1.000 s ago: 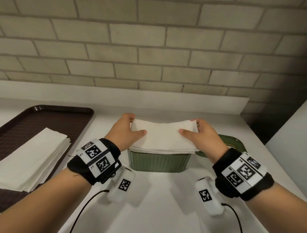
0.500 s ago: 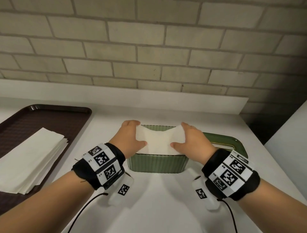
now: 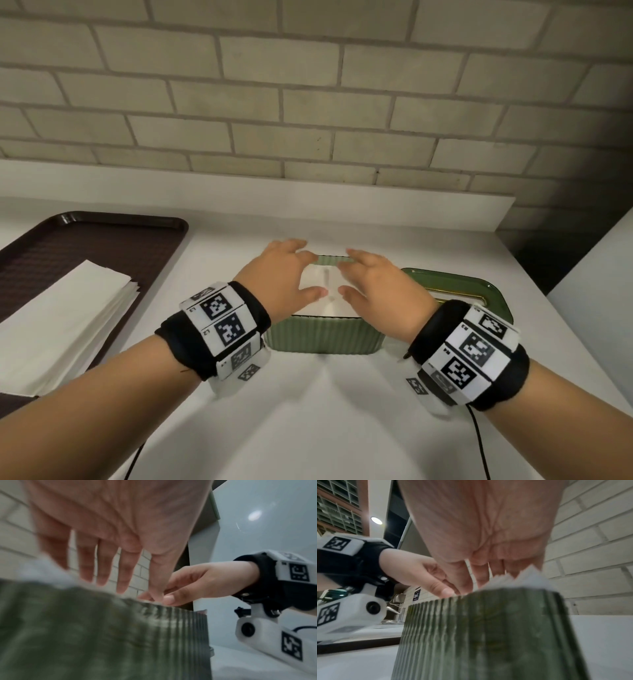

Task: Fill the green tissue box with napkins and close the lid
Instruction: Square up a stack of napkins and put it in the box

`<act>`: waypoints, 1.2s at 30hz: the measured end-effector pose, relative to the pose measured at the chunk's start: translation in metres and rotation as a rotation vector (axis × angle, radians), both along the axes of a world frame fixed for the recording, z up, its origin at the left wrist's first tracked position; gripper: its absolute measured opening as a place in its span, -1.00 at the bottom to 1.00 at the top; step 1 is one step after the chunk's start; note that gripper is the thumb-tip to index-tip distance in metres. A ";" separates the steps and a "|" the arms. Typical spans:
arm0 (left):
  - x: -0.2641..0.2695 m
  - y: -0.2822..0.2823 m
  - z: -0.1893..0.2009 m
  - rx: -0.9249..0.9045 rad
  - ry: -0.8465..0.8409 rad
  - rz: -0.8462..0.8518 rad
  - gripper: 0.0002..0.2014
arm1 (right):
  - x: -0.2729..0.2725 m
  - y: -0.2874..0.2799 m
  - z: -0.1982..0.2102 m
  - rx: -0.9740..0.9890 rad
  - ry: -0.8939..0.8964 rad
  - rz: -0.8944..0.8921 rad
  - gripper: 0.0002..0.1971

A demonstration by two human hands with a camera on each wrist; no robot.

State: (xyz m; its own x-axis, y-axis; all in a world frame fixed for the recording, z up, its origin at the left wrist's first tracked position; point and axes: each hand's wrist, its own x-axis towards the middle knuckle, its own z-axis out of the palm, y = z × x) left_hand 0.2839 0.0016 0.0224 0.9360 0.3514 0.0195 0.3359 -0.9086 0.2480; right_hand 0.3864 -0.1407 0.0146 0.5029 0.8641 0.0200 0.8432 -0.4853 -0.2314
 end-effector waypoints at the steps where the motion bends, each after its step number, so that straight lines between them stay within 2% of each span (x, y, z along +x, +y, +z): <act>1: 0.002 -0.001 -0.001 -0.019 0.048 -0.014 -0.35 | 0.000 0.003 -0.004 -0.023 0.025 0.012 -0.51; 6: 0.005 -0.001 -0.016 -0.055 0.189 0.036 -0.34 | 0.000 0.008 -0.014 -0.176 0.127 -0.049 -0.44; 12: 0.010 0.007 -0.007 -0.051 0.222 0.013 -0.24 | 0.011 0.012 -0.004 -0.210 0.134 -0.097 -0.26; 15: 0.017 0.018 0.001 0.012 0.303 -0.050 -0.19 | 0.022 0.014 0.012 -0.283 0.055 -0.058 -0.31; 19: 0.026 0.030 0.007 0.067 0.406 -0.069 -0.13 | 0.027 0.016 0.019 -0.396 -0.047 -0.018 -0.49; 21: 0.025 0.034 0.006 0.071 0.410 -0.079 -0.20 | 0.028 0.016 0.014 -0.405 -0.052 0.001 -0.44; 25: 0.023 0.041 0.002 0.036 0.380 -0.067 -0.19 | 0.032 0.014 0.009 -0.343 0.015 -0.009 -0.34; 30: 0.022 0.044 0.000 -0.029 0.317 -0.034 -0.34 | 0.035 0.013 0.007 -0.301 0.060 0.004 -0.51; 33: 0.022 0.044 -0.001 -0.064 0.290 -0.046 -0.32 | 0.037 0.011 0.005 -0.262 0.081 0.020 -0.62; 36: 0.022 0.045 -0.002 -0.093 0.270 -0.049 -0.30 | 0.040 0.007 0.006 -0.210 0.084 0.040 -0.62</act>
